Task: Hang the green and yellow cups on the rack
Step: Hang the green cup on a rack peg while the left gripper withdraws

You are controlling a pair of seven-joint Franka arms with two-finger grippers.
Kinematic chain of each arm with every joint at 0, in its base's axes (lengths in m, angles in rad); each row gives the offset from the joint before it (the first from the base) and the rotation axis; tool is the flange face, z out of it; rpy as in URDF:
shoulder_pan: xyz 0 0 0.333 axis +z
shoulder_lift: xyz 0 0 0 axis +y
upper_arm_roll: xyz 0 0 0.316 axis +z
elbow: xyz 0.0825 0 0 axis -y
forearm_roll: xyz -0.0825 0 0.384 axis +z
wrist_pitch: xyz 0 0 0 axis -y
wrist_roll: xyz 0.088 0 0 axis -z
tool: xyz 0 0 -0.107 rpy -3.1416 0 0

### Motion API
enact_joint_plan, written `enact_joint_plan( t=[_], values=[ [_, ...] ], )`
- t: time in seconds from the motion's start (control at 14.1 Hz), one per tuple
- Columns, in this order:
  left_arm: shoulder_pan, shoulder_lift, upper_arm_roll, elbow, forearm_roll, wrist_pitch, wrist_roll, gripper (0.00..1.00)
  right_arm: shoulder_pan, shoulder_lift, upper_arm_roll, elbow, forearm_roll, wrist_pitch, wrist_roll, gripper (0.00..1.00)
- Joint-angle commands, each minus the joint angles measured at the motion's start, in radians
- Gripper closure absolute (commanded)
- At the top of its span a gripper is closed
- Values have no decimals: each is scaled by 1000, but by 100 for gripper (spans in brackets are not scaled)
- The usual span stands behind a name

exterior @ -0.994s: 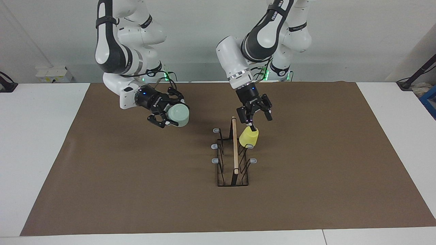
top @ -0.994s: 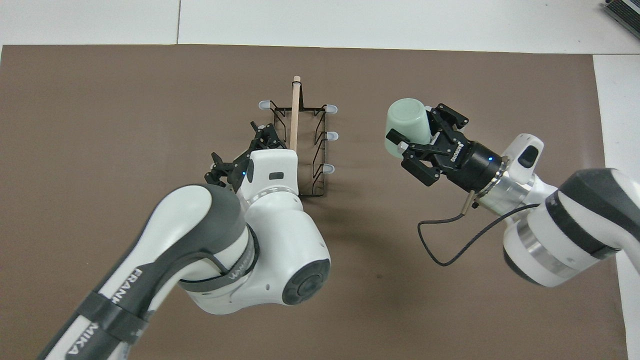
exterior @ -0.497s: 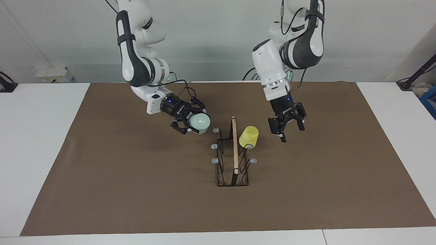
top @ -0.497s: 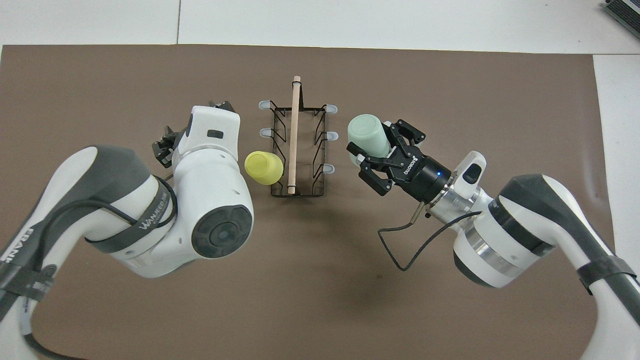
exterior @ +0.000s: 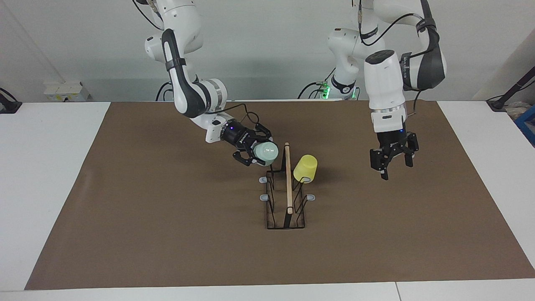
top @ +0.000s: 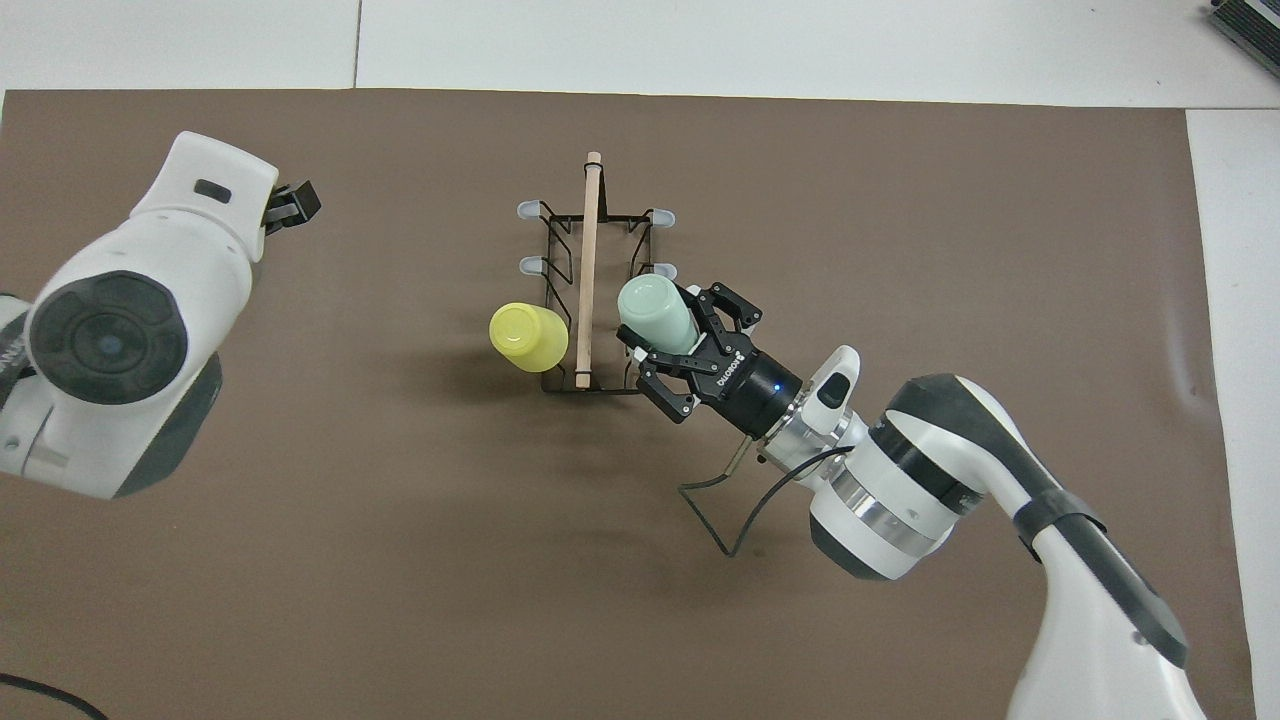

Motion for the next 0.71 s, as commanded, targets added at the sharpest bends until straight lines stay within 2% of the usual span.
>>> enact_joint_plan(
  t=[0.0, 0.35, 0.5, 0.64],
  values=[
    [67, -44, -10, -19, -147, 5, 232, 0, 3, 29, 3, 4, 119, -23, -71, 100],
    [184, -70, -8, 14, -443, -105, 616, 0, 46, 70, 3, -7, 190, -30, -125, 100],
    [230, -70, -6, 78, -537, -226, 777, 0, 84, 72, 3, -26, 253, -30, -128, 100],
    [271, -67, -3, 152, -597, -369, 903, 0, 89, 70, 3, -29, 261, -24, -126, 100]
  ],
)
